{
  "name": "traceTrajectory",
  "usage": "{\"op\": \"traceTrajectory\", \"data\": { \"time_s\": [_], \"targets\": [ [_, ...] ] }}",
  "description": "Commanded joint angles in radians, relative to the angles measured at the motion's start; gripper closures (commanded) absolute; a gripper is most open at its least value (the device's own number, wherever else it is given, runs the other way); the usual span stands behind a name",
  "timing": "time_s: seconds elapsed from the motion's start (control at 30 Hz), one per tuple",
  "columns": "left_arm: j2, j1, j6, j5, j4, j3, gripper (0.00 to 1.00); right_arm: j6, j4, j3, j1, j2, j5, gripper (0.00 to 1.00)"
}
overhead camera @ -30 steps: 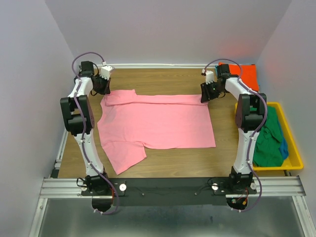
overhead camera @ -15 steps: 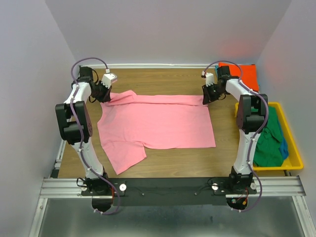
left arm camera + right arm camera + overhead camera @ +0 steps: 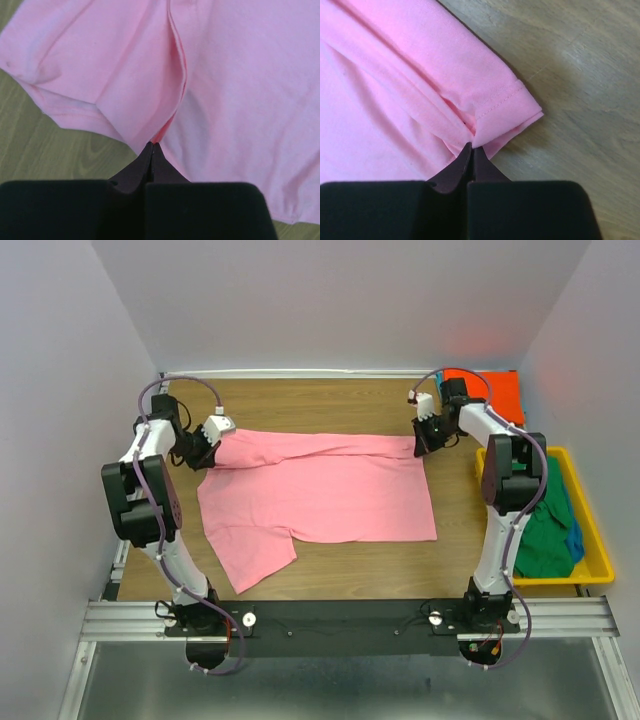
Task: Fold and stack the t-shirts
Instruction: Fold the tshirt
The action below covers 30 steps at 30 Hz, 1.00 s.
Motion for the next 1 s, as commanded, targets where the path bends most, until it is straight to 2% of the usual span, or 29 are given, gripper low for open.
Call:
{"op": "traceTrajectory", "data": {
  "time_s": [0.0,0.1,0.17,0.2,0.27,0.3,0.33,0.4,0.5,0.53,0.57,0.67,0.9,0.97],
  "targets": [
    [-0.053,0.006,0.162,-0.028,-0.059,-0.059,1.00,-0.030,-0.023,-0.034,0.005,-0.055,0.040,0.95],
    [-0.061,0.008,0.215,-0.054,-0.061,-0.099,0.98,-0.049,-0.024,-0.052,0.005,-0.069,0.050,0.95],
    [-0.073,0.006,0.224,-0.074,-0.041,-0.118,0.87,-0.057,-0.029,-0.068,0.005,-0.077,0.051,0.93],
    [-0.075,0.006,0.226,-0.095,-0.038,-0.133,0.74,-0.063,-0.034,-0.071,0.005,-0.081,0.051,0.84],
    [-0.078,0.008,0.245,-0.112,-0.051,-0.138,0.64,-0.093,-0.058,-0.077,0.005,-0.094,0.044,0.74],
    [-0.078,0.008,0.252,-0.116,-0.053,-0.138,0.63,-0.104,-0.064,-0.077,0.005,-0.098,0.042,0.64],
    [-0.079,0.008,0.256,-0.116,-0.058,-0.133,0.62,-0.113,-0.072,-0.075,0.005,-0.110,0.044,0.62],
    [-0.081,0.009,0.264,-0.088,-0.085,-0.107,0.59,-0.115,-0.078,-0.058,0.005,-0.123,0.042,0.61],
    [-0.093,-0.003,0.230,0.004,-0.105,-0.055,0.48,-0.112,-0.089,-0.025,0.005,-0.135,0.031,0.60],
    [-0.095,-0.012,0.213,0.024,-0.104,-0.041,0.46,-0.110,-0.093,-0.014,0.005,-0.137,0.030,0.60],
    [-0.095,-0.035,0.174,0.062,-0.093,-0.030,0.41,-0.109,-0.095,-0.006,0.005,-0.130,0.031,0.56],
    [-0.076,-0.073,0.117,0.104,-0.069,0.000,0.33,-0.109,-0.100,0.033,0.004,-0.112,0.044,0.56],
    [-0.042,-0.260,-0.086,0.061,0.089,-0.030,0.36,-0.116,-0.129,0.077,0.005,-0.066,0.039,0.55],
    [-0.029,-0.285,-0.107,0.049,0.119,-0.035,0.36,-0.123,-0.143,0.074,0.007,-0.067,0.031,0.55]
  ]
}}
